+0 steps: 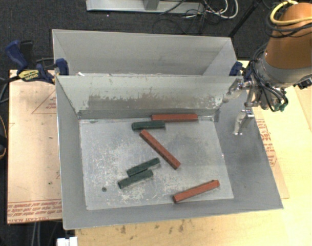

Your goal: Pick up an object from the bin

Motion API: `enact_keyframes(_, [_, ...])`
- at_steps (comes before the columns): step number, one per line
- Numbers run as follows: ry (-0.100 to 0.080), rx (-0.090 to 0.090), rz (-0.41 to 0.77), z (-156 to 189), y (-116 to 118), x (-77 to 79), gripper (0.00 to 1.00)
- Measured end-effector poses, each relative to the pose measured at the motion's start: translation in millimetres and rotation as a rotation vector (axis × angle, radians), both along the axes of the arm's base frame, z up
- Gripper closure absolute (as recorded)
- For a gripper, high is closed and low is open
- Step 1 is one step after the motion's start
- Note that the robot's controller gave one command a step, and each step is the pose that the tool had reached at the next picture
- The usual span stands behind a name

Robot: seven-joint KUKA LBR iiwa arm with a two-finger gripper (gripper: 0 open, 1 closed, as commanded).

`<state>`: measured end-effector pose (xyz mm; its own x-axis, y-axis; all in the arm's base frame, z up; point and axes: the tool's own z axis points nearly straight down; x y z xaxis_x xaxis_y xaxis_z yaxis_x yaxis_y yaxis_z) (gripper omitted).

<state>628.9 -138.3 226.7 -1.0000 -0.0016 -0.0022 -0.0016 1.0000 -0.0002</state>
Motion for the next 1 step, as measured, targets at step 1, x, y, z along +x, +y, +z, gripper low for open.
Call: enact_keyframes(1, [0.000, 0.000, 0.000, 0.0, 0.0, 0.0, 0.00])
